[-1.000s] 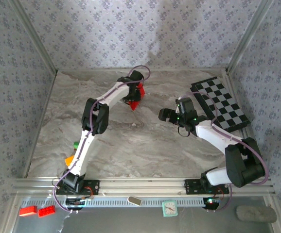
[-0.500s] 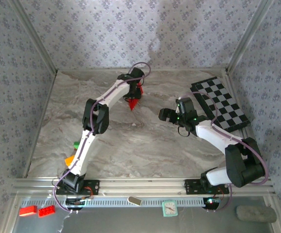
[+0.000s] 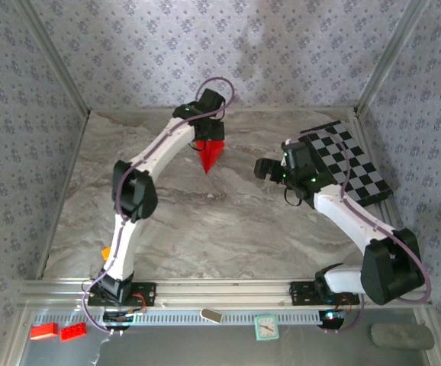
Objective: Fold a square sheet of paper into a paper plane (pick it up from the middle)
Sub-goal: Move the paper plane to the top-center of the table, then reset both arms
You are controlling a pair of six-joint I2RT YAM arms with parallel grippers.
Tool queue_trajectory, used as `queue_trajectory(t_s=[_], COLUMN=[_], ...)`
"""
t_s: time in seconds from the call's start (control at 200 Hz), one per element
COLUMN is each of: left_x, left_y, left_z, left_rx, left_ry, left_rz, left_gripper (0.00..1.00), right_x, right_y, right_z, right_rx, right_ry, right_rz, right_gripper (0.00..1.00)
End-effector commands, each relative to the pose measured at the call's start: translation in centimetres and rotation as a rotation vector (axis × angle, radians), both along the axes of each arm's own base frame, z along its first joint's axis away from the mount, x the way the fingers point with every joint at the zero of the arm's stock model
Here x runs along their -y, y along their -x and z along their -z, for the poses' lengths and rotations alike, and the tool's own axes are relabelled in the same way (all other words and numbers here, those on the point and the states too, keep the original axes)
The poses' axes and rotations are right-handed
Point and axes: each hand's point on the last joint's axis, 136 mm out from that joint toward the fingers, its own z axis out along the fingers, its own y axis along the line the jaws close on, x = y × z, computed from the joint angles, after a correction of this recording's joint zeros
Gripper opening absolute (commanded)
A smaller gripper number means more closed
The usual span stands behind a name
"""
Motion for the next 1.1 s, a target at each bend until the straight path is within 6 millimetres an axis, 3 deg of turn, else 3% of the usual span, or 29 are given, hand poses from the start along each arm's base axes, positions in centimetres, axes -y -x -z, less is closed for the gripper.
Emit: queue_trajectory(t_s=[0.0,0.025,0.04,0.15,0.32,0.485,0.74,0.88,0.974,1.094], left_x=[-3.0,-3.7,-4.5,-8.3,-15.4,-22.1,-30.8,-33.0,-32.9,-31.2], left_y=[0.8,1.1,1.7,3.5,6.5,9.1,12.7,13.9,13.8,13.4], left_z=[-7.6,-9.0,-8.3,-10.8,-10.3,-7.4,-0.8,1.3,3.1,5.2], left_rx=[0.212,0.256,0.247,0.39,0.46,0.505,0.496,0.511,0.526,0.556], left_ry=[0.031,0.036,0.007,-0.034,-0.108,-0.154,-0.233,-0.263,-0.245,-0.208], left_rz=[-0.075,-0.087,-0.099,-0.163,-0.245,-0.358,-0.579,-0.594,-0.524,-0.379], left_gripper=[0.74,0.77,0.79,0.91,1.0,1.0,1.0,1.0,1.0,1.0], right_x=[3.1,3.5,3.8,6.0,10.0,13.7,17.5,17.9,17.9,17.0], right_y=[-0.6,-0.6,-0.6,-0.5,0.0,0.6,1.1,1.5,1.3,0.2], right_z=[-5.0,-5.6,-6.0,-8.0,-8.9,-6.1,0.7,3.1,4.4,5.1], right_rx=[0.135,0.155,0.167,0.239,0.306,0.313,0.285,0.313,0.3,0.345], right_ry=[0.146,0.166,0.174,0.249,0.342,0.377,0.416,0.51,0.51,0.458], right_rz=[0.07,0.085,0.092,0.154,0.292,0.394,0.447,0.405,0.375,0.316], right_gripper=[1.0,1.0,1.0,1.0,1.0,1.0,1.0,1.0,1.0,1.0])
